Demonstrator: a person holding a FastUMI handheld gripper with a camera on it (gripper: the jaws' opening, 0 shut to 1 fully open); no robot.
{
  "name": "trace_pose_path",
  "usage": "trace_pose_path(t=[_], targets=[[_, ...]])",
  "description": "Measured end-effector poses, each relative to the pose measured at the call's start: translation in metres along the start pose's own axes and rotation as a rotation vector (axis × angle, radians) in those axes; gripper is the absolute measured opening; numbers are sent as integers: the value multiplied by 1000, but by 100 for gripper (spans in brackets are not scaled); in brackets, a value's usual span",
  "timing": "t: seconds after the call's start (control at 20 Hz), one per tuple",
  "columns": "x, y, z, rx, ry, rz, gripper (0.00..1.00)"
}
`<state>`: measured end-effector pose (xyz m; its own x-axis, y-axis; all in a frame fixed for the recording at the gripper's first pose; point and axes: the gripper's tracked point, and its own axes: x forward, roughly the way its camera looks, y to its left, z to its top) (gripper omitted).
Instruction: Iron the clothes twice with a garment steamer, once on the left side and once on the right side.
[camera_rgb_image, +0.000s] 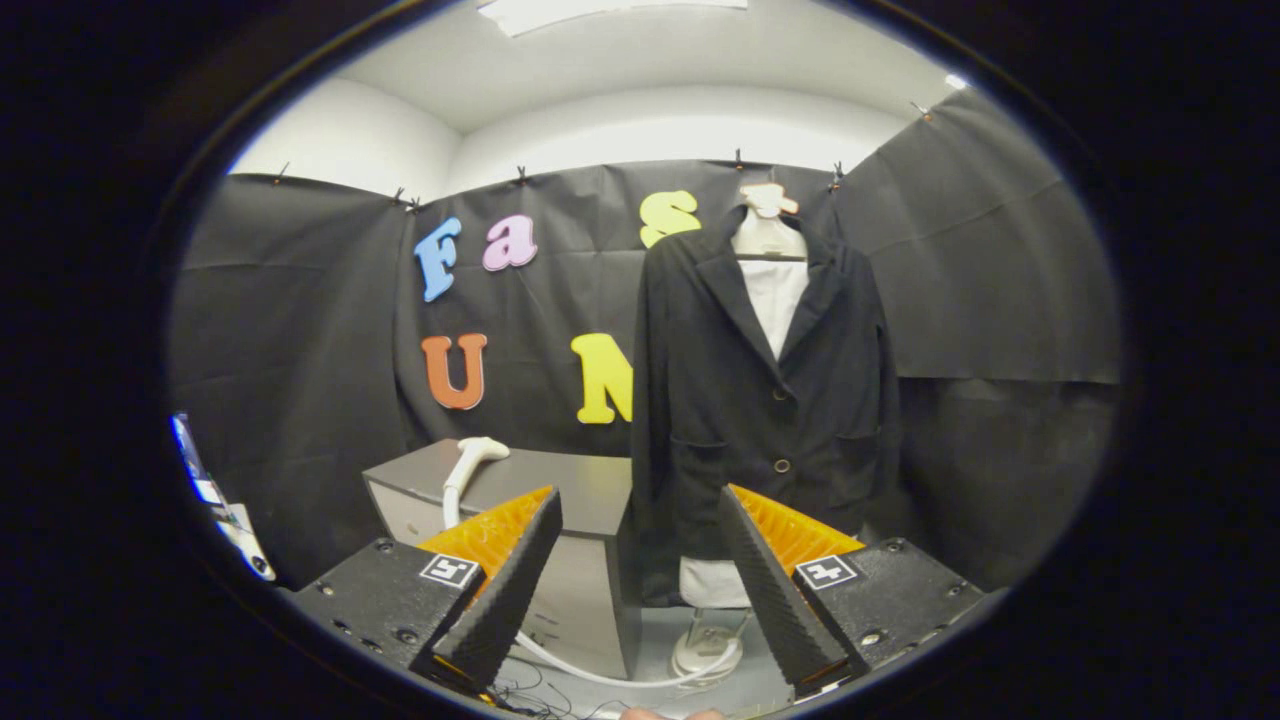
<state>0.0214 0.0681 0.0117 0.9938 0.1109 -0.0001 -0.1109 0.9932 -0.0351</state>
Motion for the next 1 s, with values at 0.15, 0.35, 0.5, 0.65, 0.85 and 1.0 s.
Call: trace_pose_path(t=[0.15,0.35,0.5,0.65,0.85,1.0], targets=[[12,38,-1,27,14,58,100],[33,96,-10,37,91,102,100],[48,143,-12,20,108,133,100],[62,175,-6,-1,113,156,100],[95,209,2,-9,153,221,100],[134,232,9,-34,177,282,100]])
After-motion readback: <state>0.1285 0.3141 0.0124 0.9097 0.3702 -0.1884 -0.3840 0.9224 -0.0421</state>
